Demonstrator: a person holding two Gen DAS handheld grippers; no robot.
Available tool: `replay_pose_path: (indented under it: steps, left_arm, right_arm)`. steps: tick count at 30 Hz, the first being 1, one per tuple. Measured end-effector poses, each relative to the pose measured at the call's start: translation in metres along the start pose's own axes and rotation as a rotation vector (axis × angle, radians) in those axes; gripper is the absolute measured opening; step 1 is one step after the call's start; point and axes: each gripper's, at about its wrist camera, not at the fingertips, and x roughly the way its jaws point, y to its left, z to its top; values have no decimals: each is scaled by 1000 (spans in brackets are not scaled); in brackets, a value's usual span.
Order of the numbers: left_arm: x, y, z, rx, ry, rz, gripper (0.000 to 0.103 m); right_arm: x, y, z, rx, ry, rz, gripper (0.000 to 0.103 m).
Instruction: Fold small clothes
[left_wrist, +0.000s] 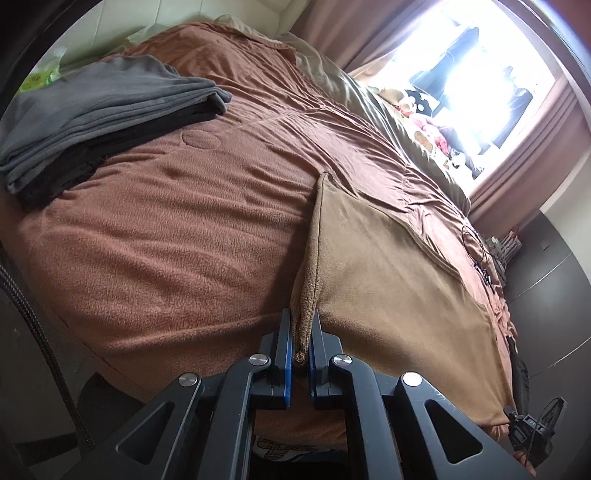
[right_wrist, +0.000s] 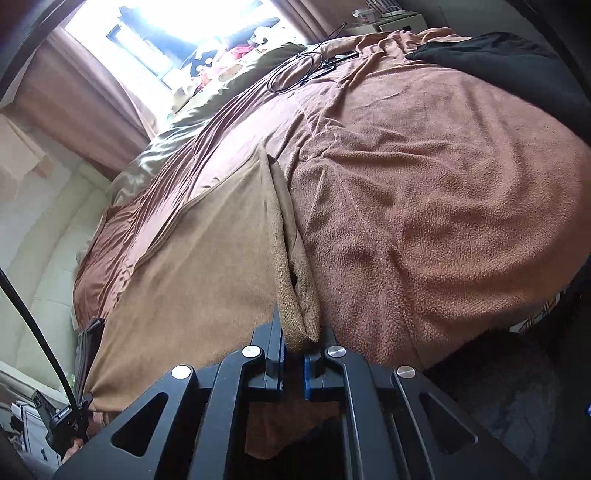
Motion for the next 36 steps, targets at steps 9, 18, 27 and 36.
replay_pose_path:
  steps: [9,18,27,36]
  left_arm:
    - [13,12,-9,-78,54,-33,7]
    - [20,19,-18,-94,86,-63,16]
    - [22,23,-18,-108,92,-73,16]
    - [24,23,-16,-101,96,-76,16]
  right_arm:
    - [-40,26,13,-114,-98,-161,49]
    - [-22,95,-6,-329,-62,-131,49]
    - [7,155,-22,-501,-25,-73,49]
    - [62,196,-24,-611,109,-47,49]
